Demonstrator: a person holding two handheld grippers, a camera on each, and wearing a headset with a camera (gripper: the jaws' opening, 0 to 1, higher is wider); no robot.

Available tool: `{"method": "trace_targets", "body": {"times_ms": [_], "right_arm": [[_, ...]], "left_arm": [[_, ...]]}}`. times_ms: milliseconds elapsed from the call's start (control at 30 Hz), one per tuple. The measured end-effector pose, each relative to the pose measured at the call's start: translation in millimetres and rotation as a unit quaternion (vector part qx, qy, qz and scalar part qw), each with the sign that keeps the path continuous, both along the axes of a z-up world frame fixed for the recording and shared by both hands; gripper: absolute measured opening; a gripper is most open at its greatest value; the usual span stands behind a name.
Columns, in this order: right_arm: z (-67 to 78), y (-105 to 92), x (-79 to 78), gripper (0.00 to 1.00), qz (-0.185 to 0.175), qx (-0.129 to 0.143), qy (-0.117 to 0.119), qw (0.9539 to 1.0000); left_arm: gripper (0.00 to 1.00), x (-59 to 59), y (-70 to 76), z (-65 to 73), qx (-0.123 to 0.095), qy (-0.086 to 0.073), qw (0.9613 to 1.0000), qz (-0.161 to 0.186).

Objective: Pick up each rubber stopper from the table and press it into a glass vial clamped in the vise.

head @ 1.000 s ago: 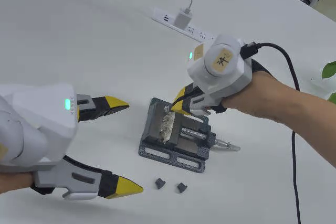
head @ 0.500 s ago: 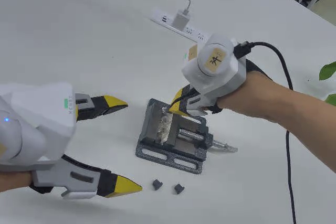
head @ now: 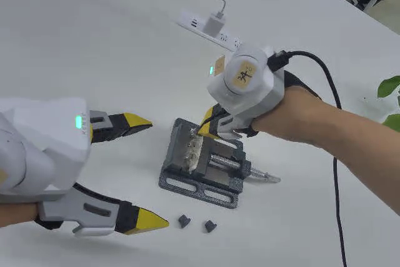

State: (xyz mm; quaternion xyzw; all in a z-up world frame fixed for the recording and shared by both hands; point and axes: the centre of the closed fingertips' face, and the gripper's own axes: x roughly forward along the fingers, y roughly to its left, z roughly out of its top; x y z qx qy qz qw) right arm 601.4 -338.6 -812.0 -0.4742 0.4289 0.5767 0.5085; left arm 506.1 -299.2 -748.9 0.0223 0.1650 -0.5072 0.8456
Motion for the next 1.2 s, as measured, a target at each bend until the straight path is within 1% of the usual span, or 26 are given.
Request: {"method": "trace_targets", "body": {"times_ms": [100,200,267,367,467,500,567,600,633,667,767,867,967,1200], "right_arm": [[-0.4,0.6,-0.4,0.00,0.003,-0.012,0.001,0.9999],[-0.9,0.6,-1.0,0.00,0.015,-0.023,-0.002,0.9996],[-1.3,-0.1,0.1,0.00,0.005,-0.024,0.000,0.9997],[-1.4,-1.3,0.0,0.00,0.011,-0.018,0.000,0.9998],[-1.7,-0.9,0.0,0.00,0.011,-0.020,0.001,0.9997],[-1.5,-0.9,0.6,0.00,0.001,-0.019,0.003,0.9998],[-0.8,-1.1,-0.2,0.00,0.006,-0.018,0.002,0.9998],[-0.1,-1.1,0.2,0.00,0.001,-0.015,0.003,0.9999],[0.5,-1.1,-0.2,0.00,-0.015,-0.010,0.009,0.9998],[1.3,-1.3,0.7,0.00,-0.015,-0.009,0.012,0.9998],[1.4,-0.5,0.1,0.00,-0.014,-0.012,0.009,0.9998],[1.8,-0.2,1.2,0.00,-0.019,-0.011,0.008,0.9997],[2.8,-0.5,1.6,0.00,-0.030,-0.004,0.009,0.9995],[3.3,-1.1,2.0,0.00,-0.045,0.012,-0.001,0.9989]], "left_arm": [[0.79,0.4,0.8,0.7,0.000,0.000,1.0000,0.001],[0.79,1.1,1.9,1.7,0.001,-0.001,1.0000,0.002],[0.79,1.5,2.6,2.2,0.002,-0.003,1.0000,0.003],[0.79,2.4,2.9,3.3,0.001,-0.004,1.0000,0.005],[0.79,2.5,1.2,4.8,0.003,-0.006,1.0000,0.002],[0.79,2.4,0.4,6.2,0.002,-0.007,1.0000,0.002],[0.79,1.9,-0.3,7.5,0.003,-0.008,1.0000,0.001],[0.79,0.5,-0.6,8.0,0.005,-0.008,0.9999,-0.001],[0.79,-0.6,-0.8,8.7,0.006,-0.009,0.9999,-0.003],[0.79,-2.1,-1.0,9.4,0.008,-0.009,0.9999,-0.005],[0.79,-5.5,0.4,11.5,0.015,-0.011,0.9998,-0.008],[0.79,-6.1,3.8,12.7,0.017,-0.011,0.9998,-0.003],[0.79,-7.5,5.3,13.6,0.021,-0.011,0.9997,-0.003],[0.79,-10.1,8.1,16.3,0.027,-0.013,0.9996,-0.001]]}}
